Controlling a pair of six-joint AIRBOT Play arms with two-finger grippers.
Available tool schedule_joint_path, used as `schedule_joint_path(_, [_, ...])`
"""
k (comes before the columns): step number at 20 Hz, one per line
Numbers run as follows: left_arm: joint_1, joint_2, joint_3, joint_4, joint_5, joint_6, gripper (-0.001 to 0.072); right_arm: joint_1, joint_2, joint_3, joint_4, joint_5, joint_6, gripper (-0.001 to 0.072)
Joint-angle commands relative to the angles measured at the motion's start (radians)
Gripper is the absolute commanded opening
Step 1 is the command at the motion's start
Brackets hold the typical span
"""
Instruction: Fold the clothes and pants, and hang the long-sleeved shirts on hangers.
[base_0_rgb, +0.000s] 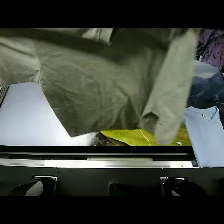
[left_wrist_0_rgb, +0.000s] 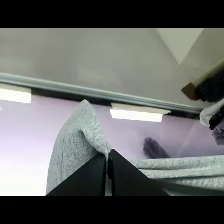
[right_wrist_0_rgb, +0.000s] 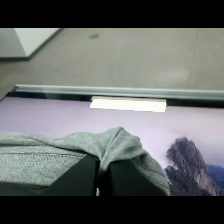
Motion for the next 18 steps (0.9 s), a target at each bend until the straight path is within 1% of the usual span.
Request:
schedule_joint_path(1, [-0.003, -0.192, -0.044, 0.016, 0.001, -0.006, 0.0022, -0.001, -0.295, 0.002, -0.039, 0.142, 0.169, 0.0039])
schedule_joint_path(2, [-0.007, -0.267, -0.056, 0.032, 0.003, -0.006, 0.0022, -0.001, -0.396, 0.002, -0.015, 0.18, 0.21, 0.0039])
schedule_joint_path(4, [-0.018, -0.434, -0.079, 0.053, 0.009, -0.007, 0.0022, 0.0, -0.573, 0.002, 0.099, 0.233, 0.222, 0.0039])
schedule_joint_path(5, [-0.023, -0.512, -0.081, 0.053, 0.007, -0.024, 0.0022, 0.0, -0.646, 0.002, 0.175, 0.243, 0.222, 0.0039])
schedule_joint_path(7, [-0.03, -0.654, -0.081, 0.052, 0.009, -0.061, 0.0022, 0.0, -0.774, 0.002, 0.327, 0.22, 0.221, 0.0039])
schedule_joint_path(9, [-0.044, -0.757, -0.081, 0.051, 0.008, -0.074, 0.0022, 0.0, -0.852, 0.002, 0.407, 0.168, 0.218, 0.004])
schedule_joint_path(10, [-0.051, -0.792, -0.081, 0.051, 0.008, -0.074, 0.0022, 0.0, -0.876, 0.002, 0.422, 0.135, 0.217, 0.0044])
schedule_joint_path(11, [-0.06, -0.814, -0.081, 0.051, 0.008, -0.074, 0.0022, 0.0, -0.887, 0.002, 0.431, 0.106, 0.208, 0.0069])
schedule_joint_path(13, [-0.078, -0.834, -0.081, 0.051, 0.008, -0.074, 0.0022, -0.003, -0.884, 0.003, 0.441, 0.058, 0.188, 0.0188])
schedule_joint_path(15, [-0.089, -0.831, -0.08, 0.051, 0.005, -0.074, 0.0022, -0.031, -0.847, 0.003, 0.486, 0.004, 0.17, 0.0294])
schedule_joint_path(16, [-0.09, -0.826, -0.08, 0.051, -0.001, -0.074, 0.0022, -0.056, -0.813, 0.003, 0.505, -0.037, 0.121, 0.0319])
schedule_joint_path(18, [-0.086, -0.812, -0.08, 0.051, -0.022, -0.074, 0.0022, -0.13, -0.711, 0.002, 0.507, -0.157, 0.013, 0.0441])
